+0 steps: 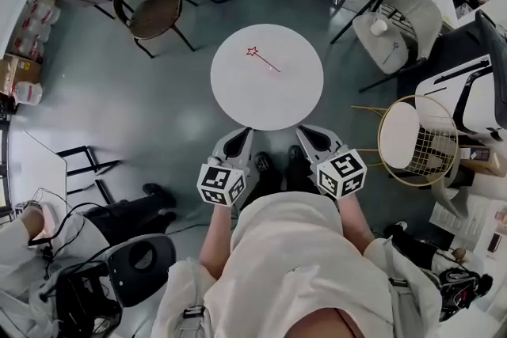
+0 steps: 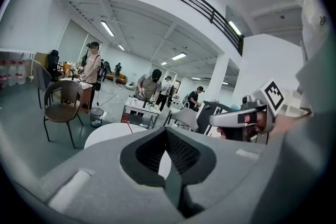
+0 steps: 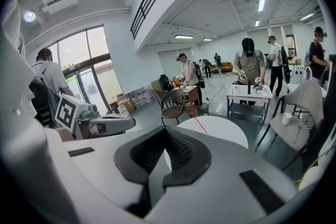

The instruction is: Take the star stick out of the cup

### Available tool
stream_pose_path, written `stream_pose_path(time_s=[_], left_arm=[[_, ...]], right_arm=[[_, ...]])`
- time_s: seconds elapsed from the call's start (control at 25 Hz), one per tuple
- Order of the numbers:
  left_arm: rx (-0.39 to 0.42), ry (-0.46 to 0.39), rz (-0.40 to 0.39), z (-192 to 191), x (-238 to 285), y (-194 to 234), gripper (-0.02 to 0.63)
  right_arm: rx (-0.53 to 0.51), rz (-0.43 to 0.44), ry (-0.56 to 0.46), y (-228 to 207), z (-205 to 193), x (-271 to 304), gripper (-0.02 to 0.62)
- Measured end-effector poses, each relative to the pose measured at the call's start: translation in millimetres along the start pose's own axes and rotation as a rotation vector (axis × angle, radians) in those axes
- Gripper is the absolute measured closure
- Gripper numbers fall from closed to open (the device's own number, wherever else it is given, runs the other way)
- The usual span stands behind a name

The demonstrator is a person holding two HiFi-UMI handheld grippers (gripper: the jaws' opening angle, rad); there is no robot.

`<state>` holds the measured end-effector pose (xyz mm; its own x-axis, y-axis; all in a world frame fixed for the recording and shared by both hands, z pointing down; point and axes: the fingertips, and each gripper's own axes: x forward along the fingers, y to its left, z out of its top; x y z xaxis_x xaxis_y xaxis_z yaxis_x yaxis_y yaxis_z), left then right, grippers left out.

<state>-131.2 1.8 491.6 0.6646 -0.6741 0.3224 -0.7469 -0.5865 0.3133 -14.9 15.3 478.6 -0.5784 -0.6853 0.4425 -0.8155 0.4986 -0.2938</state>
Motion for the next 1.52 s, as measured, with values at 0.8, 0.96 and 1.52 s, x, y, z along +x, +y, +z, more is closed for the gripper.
stream_pose_path(time_s=[0.8,0.96,1.52], left_arm=[[-0.038,-0.011,0.094,22,45,7,0.597],[-0.037,-0.018,0.141,33,59,16,0.596],[-0.100,-0.051,0.317,53,101,40,0.597]], right_arm=[[-0.043,0.090,0.023,-64,39,55,0.588],[-0.062,0.113,0.032,-84,58,79,0.578],[-0.188,0.274,0.172,-120,70,161,0.474]])
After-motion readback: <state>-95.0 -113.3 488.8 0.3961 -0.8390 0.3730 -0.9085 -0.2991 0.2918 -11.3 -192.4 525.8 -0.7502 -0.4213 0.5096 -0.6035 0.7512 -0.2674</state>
